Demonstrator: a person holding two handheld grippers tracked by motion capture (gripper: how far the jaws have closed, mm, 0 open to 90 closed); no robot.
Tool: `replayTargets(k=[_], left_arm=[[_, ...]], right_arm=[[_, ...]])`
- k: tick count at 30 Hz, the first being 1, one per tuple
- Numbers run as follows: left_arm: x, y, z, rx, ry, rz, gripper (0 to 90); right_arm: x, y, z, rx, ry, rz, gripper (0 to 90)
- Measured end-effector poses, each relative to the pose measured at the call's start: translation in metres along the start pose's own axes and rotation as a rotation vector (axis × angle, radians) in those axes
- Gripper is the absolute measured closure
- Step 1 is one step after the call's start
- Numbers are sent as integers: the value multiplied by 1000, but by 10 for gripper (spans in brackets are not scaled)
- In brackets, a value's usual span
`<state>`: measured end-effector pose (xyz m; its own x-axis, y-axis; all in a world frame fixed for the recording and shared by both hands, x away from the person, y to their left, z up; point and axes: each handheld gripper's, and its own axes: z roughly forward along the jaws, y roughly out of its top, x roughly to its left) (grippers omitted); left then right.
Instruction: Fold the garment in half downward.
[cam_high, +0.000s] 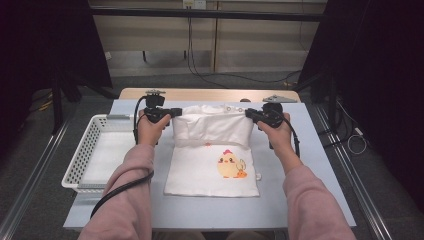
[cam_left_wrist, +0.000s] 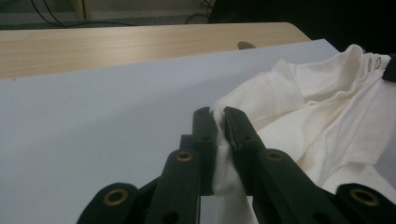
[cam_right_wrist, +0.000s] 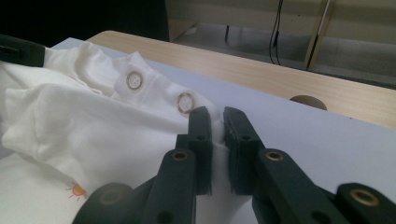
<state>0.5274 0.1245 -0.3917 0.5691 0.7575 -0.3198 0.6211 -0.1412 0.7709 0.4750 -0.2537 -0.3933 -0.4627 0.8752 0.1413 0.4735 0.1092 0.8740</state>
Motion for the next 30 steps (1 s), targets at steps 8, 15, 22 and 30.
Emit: replayTargets(k=[8, 15, 22, 30], left_arm=[[-3, -4, -5, 13, -3, 18, 836], [-8, -9, -10, 17, -11, 21, 834], [-12, -16, -13, 16, -17, 39, 830], [-17, -24, -19, 15, -16, 65, 827]], right_arm=[[4, -4, -5, 0, 9, 0, 827], [8, -9, -11, -9, 20, -4, 827], [13, -15, -16, -6, 28, -2, 826], [16, -22, -21, -11, 31, -17, 826]])
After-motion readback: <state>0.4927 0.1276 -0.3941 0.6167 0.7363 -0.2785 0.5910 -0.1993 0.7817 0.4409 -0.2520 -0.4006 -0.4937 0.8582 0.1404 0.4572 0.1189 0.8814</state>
